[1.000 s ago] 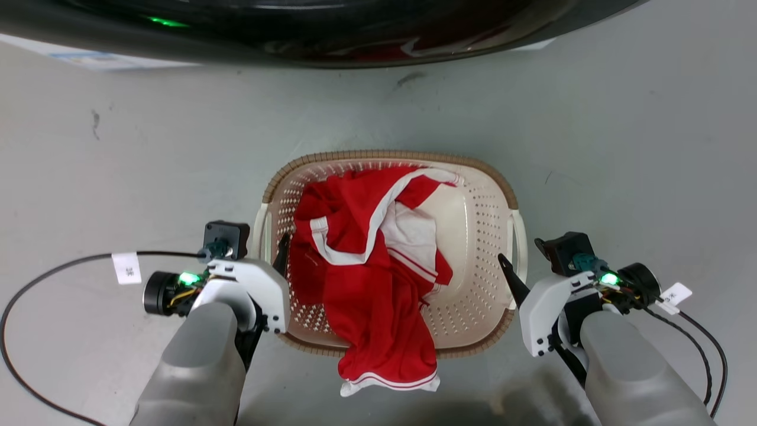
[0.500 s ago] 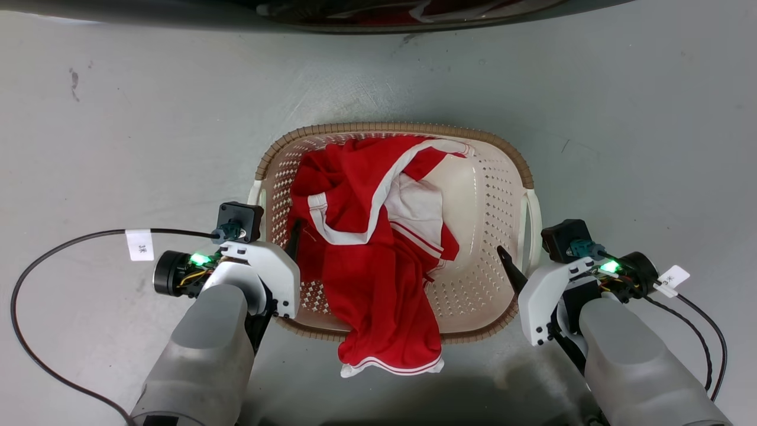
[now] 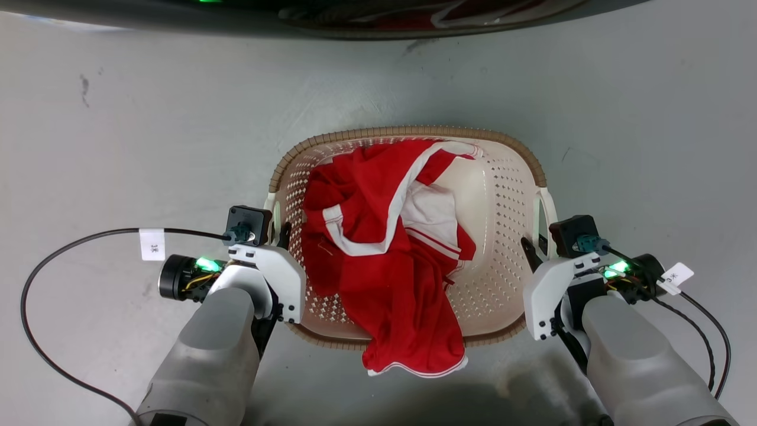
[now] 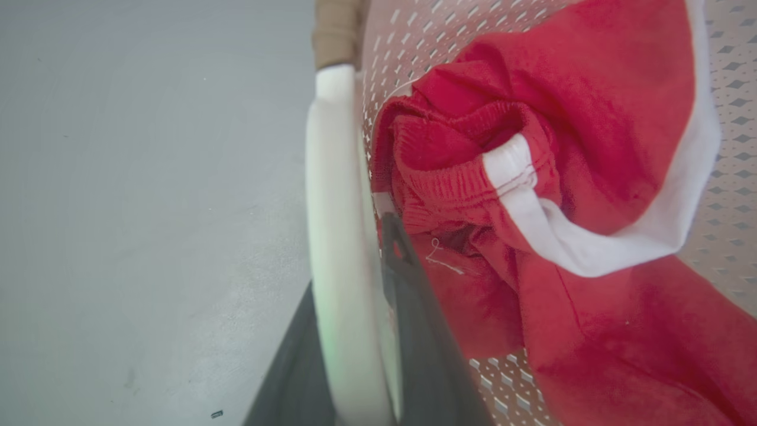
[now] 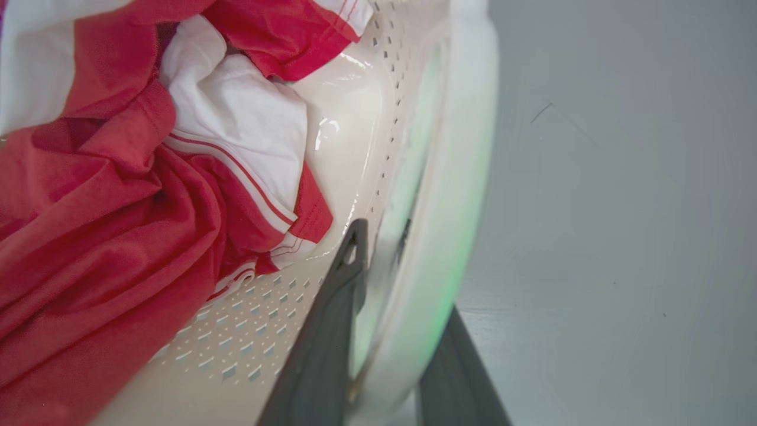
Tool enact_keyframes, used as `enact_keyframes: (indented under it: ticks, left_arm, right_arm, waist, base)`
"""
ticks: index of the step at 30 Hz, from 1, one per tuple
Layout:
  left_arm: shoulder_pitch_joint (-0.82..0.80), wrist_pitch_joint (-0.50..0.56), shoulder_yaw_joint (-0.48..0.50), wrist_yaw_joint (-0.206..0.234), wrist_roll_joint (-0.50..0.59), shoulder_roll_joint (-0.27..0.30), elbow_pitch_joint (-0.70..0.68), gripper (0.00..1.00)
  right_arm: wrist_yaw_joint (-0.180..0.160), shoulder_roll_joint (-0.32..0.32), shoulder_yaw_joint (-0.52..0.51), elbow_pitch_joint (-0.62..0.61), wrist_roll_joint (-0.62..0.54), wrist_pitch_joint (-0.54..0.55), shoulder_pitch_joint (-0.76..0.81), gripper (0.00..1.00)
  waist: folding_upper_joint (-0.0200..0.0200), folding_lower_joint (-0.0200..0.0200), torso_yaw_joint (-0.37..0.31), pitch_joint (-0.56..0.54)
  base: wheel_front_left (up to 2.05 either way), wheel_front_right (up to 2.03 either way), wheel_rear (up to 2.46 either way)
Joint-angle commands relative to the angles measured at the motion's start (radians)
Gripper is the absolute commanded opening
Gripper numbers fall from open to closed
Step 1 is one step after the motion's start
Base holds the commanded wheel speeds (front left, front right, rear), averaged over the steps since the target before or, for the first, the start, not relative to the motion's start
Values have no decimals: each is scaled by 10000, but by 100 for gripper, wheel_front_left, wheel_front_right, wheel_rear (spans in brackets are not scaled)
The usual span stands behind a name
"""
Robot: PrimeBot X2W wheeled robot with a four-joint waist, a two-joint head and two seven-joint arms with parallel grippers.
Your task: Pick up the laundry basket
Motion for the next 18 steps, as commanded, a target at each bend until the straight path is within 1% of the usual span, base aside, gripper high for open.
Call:
enact_keyframes:
  ticks: [1,11,18]
  left_arm:
    - [25,-33,-131,-33,-28,-39,8,0]
    - [537,292,-689,-35,-664,-107,71,0]
    - [1068,873,-1154,-39,-1191,-143,82,0]
  right_arm:
    - [28,39,122,-2,16,15,-42,0]
    - [30,51,783,73,617,470,537,0]
    - [30,76,1480,-95,1303,953,962,0]
  waist:
    - [0,-1,12,-158]
    - [0,-1,41,-1350]
    - [0,-1,4,-2424]
  base:
    - [0,0,0]
    - [0,0,0]
    - [0,0,0]
